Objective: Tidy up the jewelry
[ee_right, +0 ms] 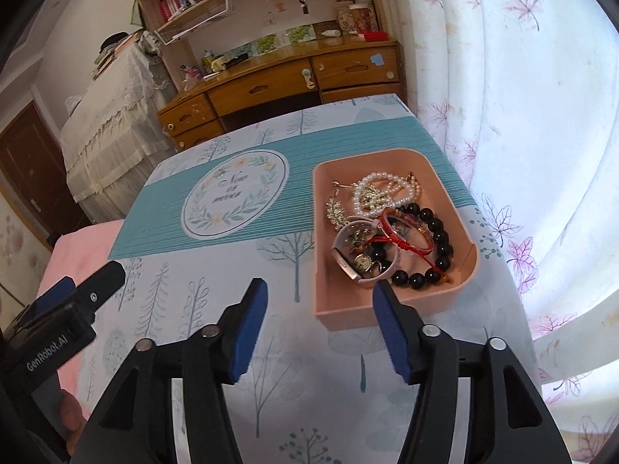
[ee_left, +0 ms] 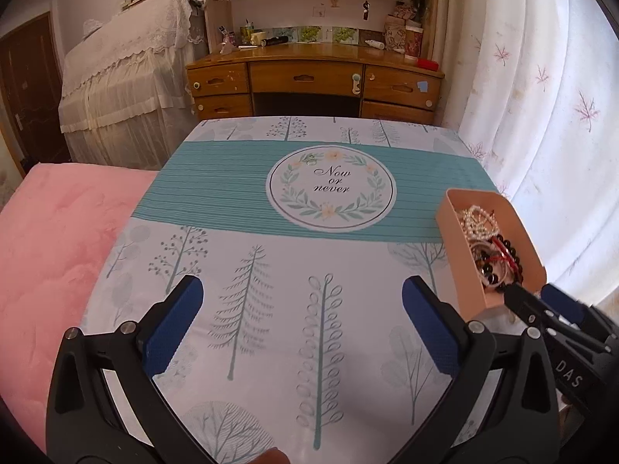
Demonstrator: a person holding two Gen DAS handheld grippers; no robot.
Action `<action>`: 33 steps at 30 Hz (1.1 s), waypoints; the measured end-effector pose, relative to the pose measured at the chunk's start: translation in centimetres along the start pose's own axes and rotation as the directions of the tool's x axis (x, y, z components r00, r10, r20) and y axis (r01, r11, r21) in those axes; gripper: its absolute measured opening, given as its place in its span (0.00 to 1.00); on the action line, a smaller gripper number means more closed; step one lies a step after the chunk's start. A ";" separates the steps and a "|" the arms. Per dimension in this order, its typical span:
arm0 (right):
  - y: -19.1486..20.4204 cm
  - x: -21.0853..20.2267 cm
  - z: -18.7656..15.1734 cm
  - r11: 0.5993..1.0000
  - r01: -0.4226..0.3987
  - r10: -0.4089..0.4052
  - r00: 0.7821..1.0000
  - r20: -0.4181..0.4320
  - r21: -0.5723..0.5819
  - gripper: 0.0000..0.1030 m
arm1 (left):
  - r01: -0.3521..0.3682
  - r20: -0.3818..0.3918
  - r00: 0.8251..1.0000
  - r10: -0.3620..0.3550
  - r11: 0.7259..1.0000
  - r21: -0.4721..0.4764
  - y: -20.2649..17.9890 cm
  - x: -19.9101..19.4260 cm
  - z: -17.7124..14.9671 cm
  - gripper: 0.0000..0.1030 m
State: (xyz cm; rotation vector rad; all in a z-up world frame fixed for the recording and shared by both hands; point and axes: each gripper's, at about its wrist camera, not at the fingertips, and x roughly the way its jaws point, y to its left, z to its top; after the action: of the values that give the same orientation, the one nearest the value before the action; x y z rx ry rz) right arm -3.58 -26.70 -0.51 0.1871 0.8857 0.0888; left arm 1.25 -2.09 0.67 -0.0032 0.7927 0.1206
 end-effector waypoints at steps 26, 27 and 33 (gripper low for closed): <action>2.9 -8.7 -3.5 0.996 0.053 -0.044 0.991 0.126 -0.069 0.76 | 0.021 0.025 0.999 -0.022 1.000 0.014 -0.7 -4.6 -1.4 0.99; 2.9 -8.8 -3.6 0.996 0.053 -0.044 0.991 0.128 -0.070 0.76 | 0.021 0.027 0.999 -0.022 1.000 0.012 -0.6 -4.7 -1.5 0.99; 3.0 -9.1 -3.6 0.996 0.053 -0.044 0.990 0.130 -0.071 0.76 | 0.020 0.026 0.999 -0.021 1.000 0.011 -0.6 -4.9 -1.6 0.99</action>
State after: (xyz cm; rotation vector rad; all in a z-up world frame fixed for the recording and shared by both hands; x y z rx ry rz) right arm -12.08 -24.71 4.76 0.1005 0.7566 0.0634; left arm -3.24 -3.27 2.95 0.0008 0.7673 0.0967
